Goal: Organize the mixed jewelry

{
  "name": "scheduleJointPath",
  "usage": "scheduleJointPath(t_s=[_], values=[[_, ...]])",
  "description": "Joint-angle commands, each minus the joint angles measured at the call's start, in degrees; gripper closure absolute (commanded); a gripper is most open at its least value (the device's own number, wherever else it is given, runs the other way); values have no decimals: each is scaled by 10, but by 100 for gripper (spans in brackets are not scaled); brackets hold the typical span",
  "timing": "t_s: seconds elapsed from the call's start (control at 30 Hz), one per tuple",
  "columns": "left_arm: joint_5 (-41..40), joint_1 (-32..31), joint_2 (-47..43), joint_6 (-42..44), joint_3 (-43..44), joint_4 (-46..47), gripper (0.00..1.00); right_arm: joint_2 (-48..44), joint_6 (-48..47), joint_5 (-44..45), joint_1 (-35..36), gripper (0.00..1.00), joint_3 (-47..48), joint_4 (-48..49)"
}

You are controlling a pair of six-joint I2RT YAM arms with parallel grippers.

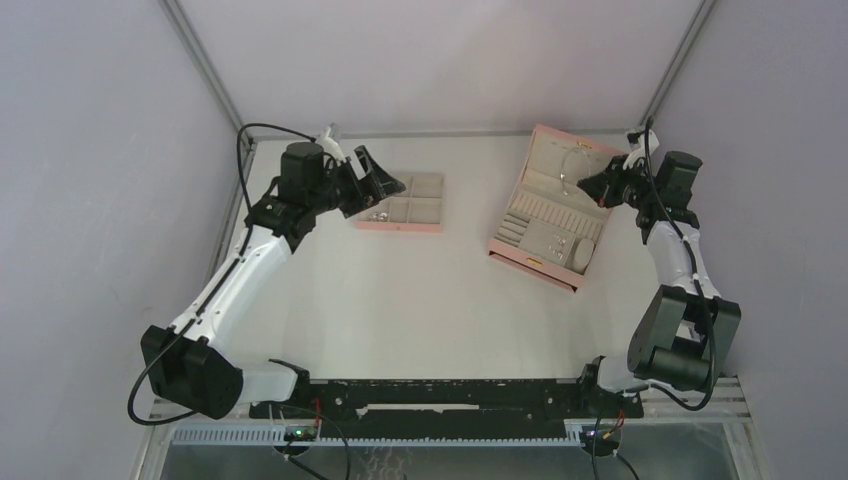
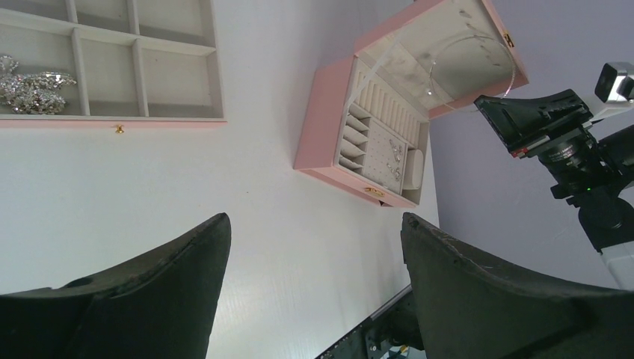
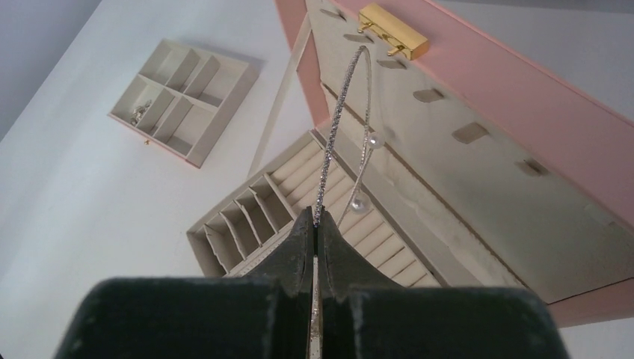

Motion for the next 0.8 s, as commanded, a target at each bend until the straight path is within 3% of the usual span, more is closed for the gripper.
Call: scheduleJointPath(t_s=[0.0,0.77], values=[[3,6,0,10,23,10,12,4,11,11,2,100,23,18],[5,7,16,3,39,10,12,39,57,22,-17,100,31,56]])
